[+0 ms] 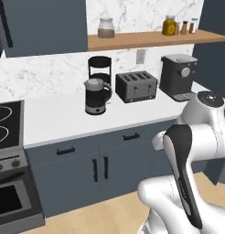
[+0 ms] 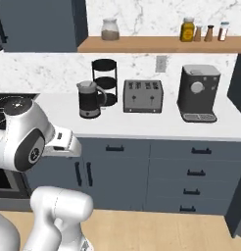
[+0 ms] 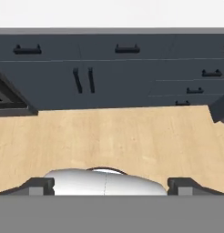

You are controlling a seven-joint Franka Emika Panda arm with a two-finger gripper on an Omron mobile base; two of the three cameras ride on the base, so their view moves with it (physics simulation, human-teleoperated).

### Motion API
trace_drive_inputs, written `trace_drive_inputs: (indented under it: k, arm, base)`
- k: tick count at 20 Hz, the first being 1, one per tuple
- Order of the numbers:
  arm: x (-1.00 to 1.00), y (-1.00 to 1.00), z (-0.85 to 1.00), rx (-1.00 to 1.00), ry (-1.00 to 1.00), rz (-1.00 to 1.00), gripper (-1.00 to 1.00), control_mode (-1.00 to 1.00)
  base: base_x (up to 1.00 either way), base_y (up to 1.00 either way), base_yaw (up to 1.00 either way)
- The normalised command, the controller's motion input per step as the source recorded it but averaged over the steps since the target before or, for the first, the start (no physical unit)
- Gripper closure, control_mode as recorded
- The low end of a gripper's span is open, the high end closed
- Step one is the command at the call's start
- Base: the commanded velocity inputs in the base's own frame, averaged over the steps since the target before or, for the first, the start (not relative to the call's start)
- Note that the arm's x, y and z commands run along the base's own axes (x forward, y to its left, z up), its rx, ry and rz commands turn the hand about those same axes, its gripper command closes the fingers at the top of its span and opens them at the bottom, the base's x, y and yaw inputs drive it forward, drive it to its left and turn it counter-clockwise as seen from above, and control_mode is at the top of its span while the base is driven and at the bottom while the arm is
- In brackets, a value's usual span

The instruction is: Navigate to the coffee machine.

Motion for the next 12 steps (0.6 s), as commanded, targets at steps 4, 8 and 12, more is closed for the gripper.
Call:
trace_drive_inputs:
  k: [4,8,12]
  arm:
    - [0.00,0.00,0.00,0.00,0.00,0.00,-1.00,1.00]
    - [0.00,0.00,0.00,0.00,0.00,0.00,-1.00,1.00]
    - [0.00,0.00,0.00,0.00,0.00,0.00,-1.00,1.00]
  base:
    - [0.31,-1.00,0.00]
    - [0.36,-0.99,0.00]
    - [0.57,-0.82,0.00]
